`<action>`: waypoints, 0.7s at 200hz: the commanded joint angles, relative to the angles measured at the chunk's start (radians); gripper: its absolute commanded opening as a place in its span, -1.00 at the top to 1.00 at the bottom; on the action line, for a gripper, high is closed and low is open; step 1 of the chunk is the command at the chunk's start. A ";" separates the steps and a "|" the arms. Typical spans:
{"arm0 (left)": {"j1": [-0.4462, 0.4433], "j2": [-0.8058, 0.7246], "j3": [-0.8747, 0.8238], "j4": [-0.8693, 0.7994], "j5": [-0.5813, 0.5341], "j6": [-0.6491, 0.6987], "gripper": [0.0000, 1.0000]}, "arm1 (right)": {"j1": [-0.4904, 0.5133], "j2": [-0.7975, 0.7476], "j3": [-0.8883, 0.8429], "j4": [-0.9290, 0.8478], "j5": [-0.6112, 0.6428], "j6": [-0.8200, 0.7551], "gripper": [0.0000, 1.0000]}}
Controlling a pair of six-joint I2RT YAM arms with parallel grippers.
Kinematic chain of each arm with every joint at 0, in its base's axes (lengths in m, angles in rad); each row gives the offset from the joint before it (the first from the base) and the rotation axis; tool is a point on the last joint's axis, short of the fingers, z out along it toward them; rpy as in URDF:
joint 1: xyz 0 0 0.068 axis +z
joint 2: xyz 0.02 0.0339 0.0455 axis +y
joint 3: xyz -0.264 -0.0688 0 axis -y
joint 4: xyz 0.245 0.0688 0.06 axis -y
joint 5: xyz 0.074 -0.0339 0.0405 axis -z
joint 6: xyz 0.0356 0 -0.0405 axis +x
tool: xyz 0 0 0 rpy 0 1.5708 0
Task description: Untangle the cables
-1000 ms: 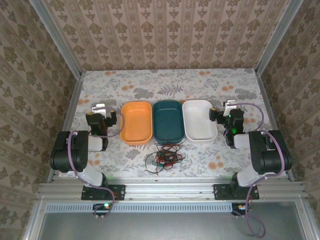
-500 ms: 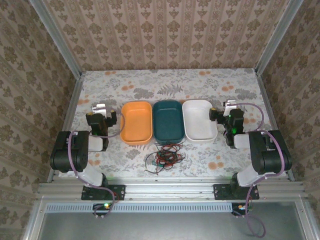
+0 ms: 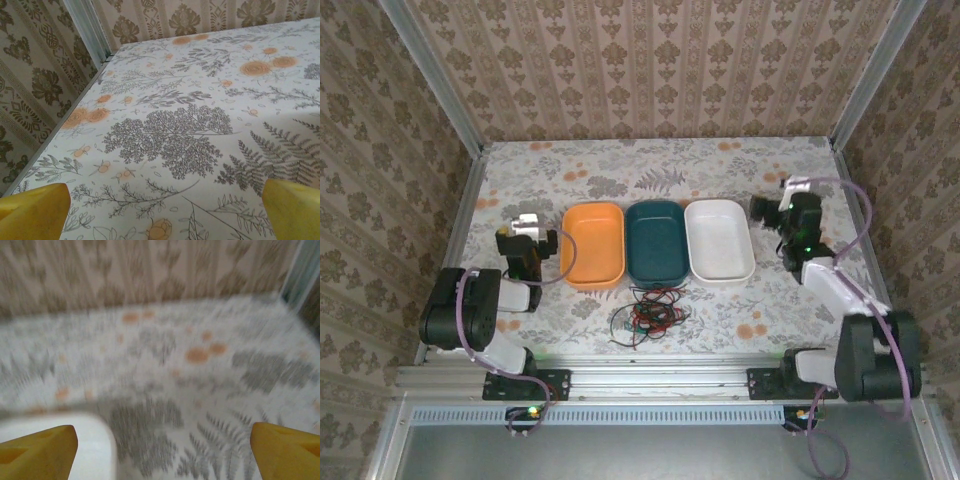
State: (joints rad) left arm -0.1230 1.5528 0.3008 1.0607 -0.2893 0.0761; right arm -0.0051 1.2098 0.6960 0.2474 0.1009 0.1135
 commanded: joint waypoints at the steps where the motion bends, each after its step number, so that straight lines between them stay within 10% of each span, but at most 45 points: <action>1: -0.001 -0.010 -0.006 0.060 -0.026 0.026 -1.00 | 0.020 -0.130 0.031 -0.336 0.085 0.101 -0.80; 15: -0.007 -0.047 0.005 0.022 -0.063 0.039 -1.00 | 0.047 -0.202 0.023 -0.375 0.045 0.126 -0.80; 35: -0.035 -0.245 0.211 -0.471 -0.171 0.015 -1.00 | 0.095 -0.256 0.037 -0.445 -0.042 0.179 -0.80; 65: -0.155 -0.319 0.312 -0.462 -0.427 0.159 -1.00 | 0.295 -0.250 0.106 -0.564 -0.022 0.188 -0.77; 84: -0.271 -0.405 0.395 -0.757 -0.414 0.080 -1.00 | 0.458 -0.197 0.165 -0.644 -0.012 0.183 -0.72; 140: -0.958 -0.433 0.370 -0.994 -0.383 0.124 -1.00 | 0.774 -0.059 0.173 -0.676 -0.146 0.212 -0.62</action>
State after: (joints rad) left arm -0.8829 1.1080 0.6983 0.2550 -0.6571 0.1631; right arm 0.7071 1.0924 0.8616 -0.3614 0.0429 0.2920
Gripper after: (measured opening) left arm 0.999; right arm 0.818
